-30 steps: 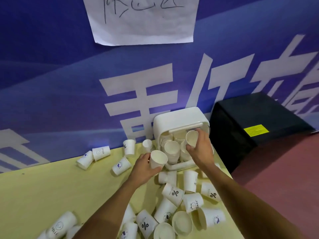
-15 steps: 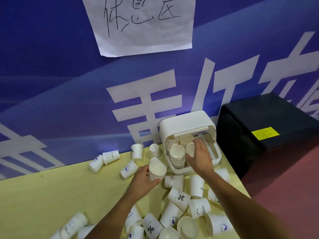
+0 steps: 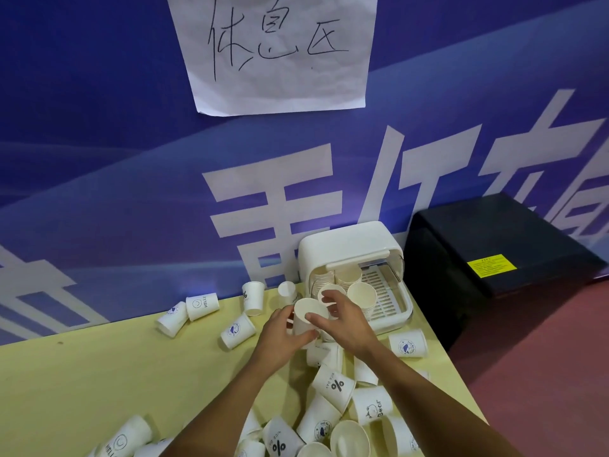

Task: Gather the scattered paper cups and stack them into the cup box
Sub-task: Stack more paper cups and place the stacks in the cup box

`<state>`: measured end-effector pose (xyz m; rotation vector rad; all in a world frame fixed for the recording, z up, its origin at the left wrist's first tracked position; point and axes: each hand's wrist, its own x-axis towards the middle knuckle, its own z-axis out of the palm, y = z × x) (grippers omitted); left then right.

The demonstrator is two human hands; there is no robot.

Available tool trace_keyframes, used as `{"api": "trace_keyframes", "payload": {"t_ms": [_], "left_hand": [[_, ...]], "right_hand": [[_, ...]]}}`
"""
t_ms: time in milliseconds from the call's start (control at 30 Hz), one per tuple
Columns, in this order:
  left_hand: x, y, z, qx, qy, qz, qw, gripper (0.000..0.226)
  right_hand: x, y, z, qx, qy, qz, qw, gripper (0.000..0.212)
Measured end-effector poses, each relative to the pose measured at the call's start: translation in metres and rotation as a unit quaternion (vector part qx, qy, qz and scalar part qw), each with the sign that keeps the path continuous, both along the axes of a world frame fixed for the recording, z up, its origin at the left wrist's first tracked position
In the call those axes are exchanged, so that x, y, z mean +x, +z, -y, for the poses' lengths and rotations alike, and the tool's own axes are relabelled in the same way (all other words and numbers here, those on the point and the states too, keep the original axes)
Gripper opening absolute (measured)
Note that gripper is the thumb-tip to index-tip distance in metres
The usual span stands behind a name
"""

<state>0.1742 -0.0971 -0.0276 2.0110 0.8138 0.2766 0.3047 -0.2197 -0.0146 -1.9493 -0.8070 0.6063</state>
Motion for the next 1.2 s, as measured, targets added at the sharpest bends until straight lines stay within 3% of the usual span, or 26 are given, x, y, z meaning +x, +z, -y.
{"api": "trace_keyframes", "payload": {"t_ms": [133, 433, 733, 933, 1200], "left_hand": [[0.006, -0.003, 0.002, -0.004, -0.005, 0.002, 1.0, 0.061], [0.018, -0.018, 0.009, -0.013, -0.029, 0.003, 0.999, 0.07], [0.001, -0.027, -0.001, -0.02, -0.019, -0.055, 0.998, 0.066], [-0.009, -0.032, -0.009, -0.009, -0.01, -0.073, 0.997, 0.064], [-0.034, -0.043, -0.022, -0.005, 0.013, -0.1, 0.995, 0.06]], "right_hand": [[0.003, 0.001, 0.004, 0.019, 0.004, -0.031, 0.999, 0.07], [0.01, -0.014, 0.007, -0.011, -0.008, 0.016, 1.0, 0.082], [0.065, 0.009, 0.02, 0.077, -0.205, 0.043, 0.975, 0.067], [0.066, -0.003, 0.019, 0.006, -0.192, 0.106, 0.976, 0.064], [0.068, -0.031, 0.013, -0.097, -0.132, 0.126, 0.978, 0.076]]}}
